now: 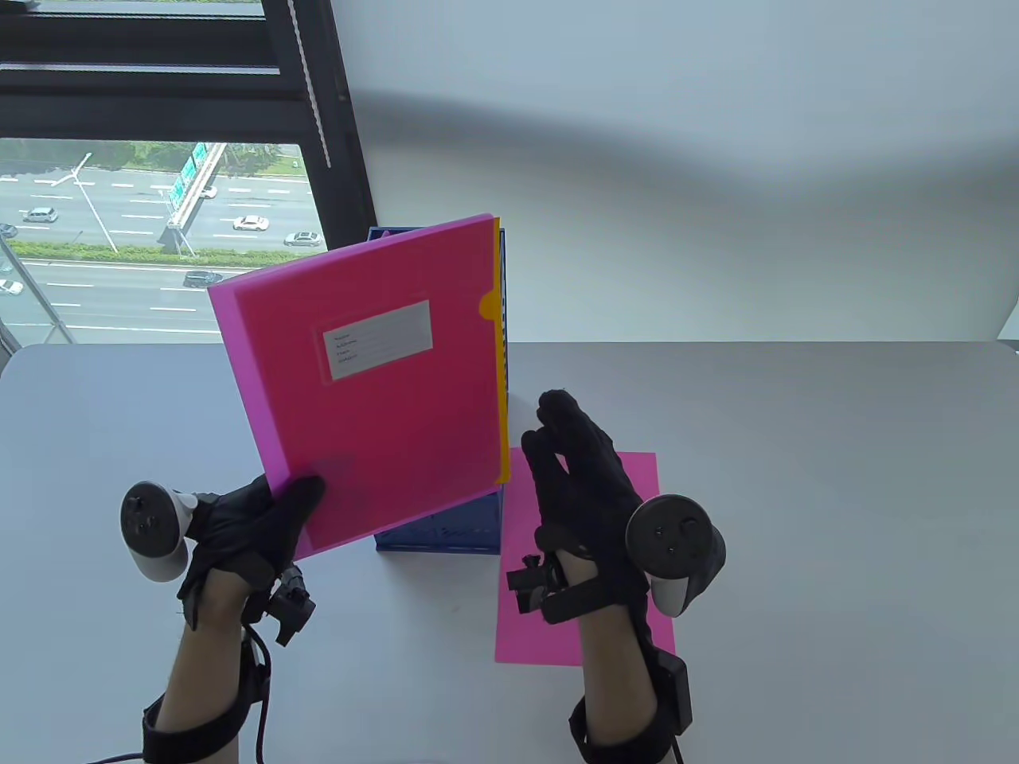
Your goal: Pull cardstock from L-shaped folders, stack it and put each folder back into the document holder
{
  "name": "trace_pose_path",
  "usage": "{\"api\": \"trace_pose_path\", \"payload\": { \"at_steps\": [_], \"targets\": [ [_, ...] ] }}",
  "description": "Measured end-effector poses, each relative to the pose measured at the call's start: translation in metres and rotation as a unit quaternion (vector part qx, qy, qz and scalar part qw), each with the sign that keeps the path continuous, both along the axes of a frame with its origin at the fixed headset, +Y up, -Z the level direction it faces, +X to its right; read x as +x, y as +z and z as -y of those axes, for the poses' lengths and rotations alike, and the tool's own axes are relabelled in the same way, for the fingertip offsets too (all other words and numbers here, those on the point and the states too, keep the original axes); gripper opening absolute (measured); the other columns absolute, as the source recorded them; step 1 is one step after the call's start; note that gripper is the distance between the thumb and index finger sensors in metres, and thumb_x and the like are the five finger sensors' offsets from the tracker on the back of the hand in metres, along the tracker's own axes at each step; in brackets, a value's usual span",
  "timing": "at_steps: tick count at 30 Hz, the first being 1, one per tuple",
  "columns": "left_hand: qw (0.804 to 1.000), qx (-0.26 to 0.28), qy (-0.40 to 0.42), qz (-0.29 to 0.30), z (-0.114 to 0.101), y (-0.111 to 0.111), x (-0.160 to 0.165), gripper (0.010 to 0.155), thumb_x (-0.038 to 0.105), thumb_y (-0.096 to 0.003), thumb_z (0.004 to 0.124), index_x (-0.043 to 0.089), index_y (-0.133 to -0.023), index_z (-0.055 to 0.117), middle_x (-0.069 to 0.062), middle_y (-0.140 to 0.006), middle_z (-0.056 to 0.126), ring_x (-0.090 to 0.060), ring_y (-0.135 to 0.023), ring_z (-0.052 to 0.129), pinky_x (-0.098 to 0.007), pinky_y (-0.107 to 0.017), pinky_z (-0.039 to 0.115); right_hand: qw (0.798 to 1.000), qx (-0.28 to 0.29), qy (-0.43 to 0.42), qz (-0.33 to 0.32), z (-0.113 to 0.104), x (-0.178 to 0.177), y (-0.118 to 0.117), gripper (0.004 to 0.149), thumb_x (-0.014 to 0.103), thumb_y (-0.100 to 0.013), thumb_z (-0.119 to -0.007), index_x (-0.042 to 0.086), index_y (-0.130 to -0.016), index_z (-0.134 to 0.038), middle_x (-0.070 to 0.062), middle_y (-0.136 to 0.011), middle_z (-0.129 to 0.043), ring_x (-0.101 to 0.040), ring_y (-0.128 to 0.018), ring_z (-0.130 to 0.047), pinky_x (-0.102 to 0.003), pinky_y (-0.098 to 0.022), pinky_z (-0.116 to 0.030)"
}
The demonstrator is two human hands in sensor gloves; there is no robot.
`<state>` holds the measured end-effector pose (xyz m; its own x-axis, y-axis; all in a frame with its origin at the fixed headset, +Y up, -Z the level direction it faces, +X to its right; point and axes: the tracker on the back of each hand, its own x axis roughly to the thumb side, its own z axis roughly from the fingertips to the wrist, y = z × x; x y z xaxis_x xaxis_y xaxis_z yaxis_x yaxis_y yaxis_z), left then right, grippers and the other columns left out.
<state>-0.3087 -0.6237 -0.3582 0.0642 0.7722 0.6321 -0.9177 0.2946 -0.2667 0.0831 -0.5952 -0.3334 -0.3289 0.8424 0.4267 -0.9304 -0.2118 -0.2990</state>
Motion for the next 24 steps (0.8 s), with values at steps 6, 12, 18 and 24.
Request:
{"api": "trace_pose_path", "payload": {
  "at_steps": [6,12,18,24],
  "targets": [
    [0.994,-0.040,0.004,0.103,0.012,-0.010,0.016,0.050,0.040,-0.0598,0.070,0.018,-0.104,0.077,-0.004,-0.083,0.098,-0.032,-0.071,0.102,-0.060,-0.072,0.064,0.991,-0.030,-0.093,-0.090,0.008,0.014,-0.011,0.061,0.049,-0.059,-0.084,0.025,-0.111,-0.060,-0.003,-0.104,-0.075,-0.028,-0.084,-0.085,-0.055,-0.076,-0.051],
    [0.984,-0.073,-0.009,0.159,0.028,-0.017,0.039,0.050,0.040,-0.0603,0.070,0.018,-0.105,0.076,-0.003,-0.084,0.097,-0.032,-0.071,0.102,-0.060,-0.072,0.064,0.948,-0.055,-0.205,-0.239,0.017,0.017,-0.022,0.053,0.044,-0.060,-0.086,0.023,-0.105,-0.068,0.000,-0.093,-0.086,-0.020,-0.072,-0.095,-0.052,-0.075,-0.057],
    [0.973,-0.119,-0.028,0.194,0.039,-0.020,0.046,0.050,0.040,-0.0609,0.072,0.020,-0.106,0.074,-0.004,-0.090,0.091,-0.034,-0.078,0.097,-0.061,-0.073,0.062,0.974,-0.033,-0.142,-0.174,0.013,0.025,-0.020,0.044,0.035,-0.058,-0.087,0.025,-0.099,-0.075,0.002,-0.086,-0.092,-0.016,-0.065,-0.100,-0.049,-0.074,-0.061],
    [0.965,-0.152,0.032,0.211,0.050,-0.025,0.035,0.057,0.045,-0.0613,0.073,0.019,-0.111,0.063,-0.006,-0.099,0.082,-0.036,-0.087,0.090,-0.060,-0.075,0.058,0.980,-0.031,-0.112,-0.163,0.012,0.024,-0.021,0.043,0.034,-0.057,-0.087,0.025,-0.098,-0.077,0.002,-0.084,-0.093,-0.016,-0.063,-0.100,-0.049,-0.074,-0.062]
  ]
}}
